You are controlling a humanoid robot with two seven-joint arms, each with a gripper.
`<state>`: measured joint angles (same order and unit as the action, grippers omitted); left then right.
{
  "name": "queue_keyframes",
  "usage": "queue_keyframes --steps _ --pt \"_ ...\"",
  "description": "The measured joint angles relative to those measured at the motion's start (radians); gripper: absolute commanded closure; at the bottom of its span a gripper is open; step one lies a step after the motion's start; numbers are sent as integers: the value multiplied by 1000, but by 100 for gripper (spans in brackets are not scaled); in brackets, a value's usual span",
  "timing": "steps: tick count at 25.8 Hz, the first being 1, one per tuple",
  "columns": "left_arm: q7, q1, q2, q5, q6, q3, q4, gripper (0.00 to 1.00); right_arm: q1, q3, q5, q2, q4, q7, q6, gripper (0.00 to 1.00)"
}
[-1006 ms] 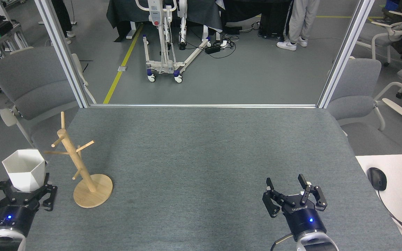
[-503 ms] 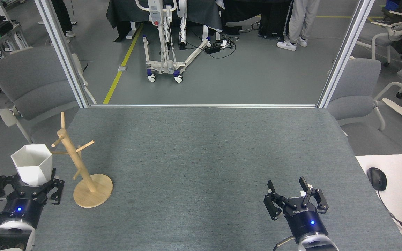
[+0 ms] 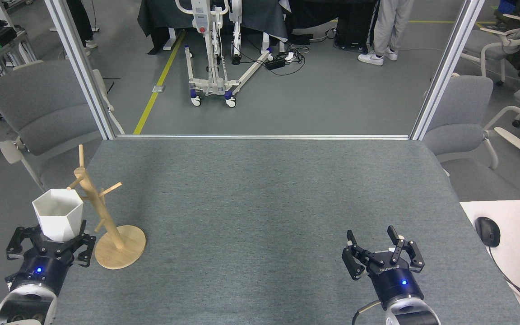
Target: Hang cup on storage rack
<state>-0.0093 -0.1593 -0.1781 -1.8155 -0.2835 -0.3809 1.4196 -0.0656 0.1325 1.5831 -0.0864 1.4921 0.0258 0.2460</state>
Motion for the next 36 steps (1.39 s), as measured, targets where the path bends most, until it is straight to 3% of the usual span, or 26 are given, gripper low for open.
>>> queue_keyframes --steps 1,6,9,14,16,36 --pt "0 0 0 0 0 2 -5 99 -1 0 0 1 -2 0 0 0" --pt "-3 -3 1 -1 1 5 -19 73 -4 -1 0 9 -4 0 0 0" --pt "-5 -5 3 0 1 5 -23 46 -6 0 0 11 -6 0 0 0" --pt "-5 -7 5 1 3 5 -28 23 -17 1 0 13 -14 1 2 0" --pt "-5 -7 11 1 8 8 -32 9 -21 1 1 15 -17 1 2 0" --pt "4 -26 70 1 26 48 -182 3 -37 8 2 3 -42 3 3 0"
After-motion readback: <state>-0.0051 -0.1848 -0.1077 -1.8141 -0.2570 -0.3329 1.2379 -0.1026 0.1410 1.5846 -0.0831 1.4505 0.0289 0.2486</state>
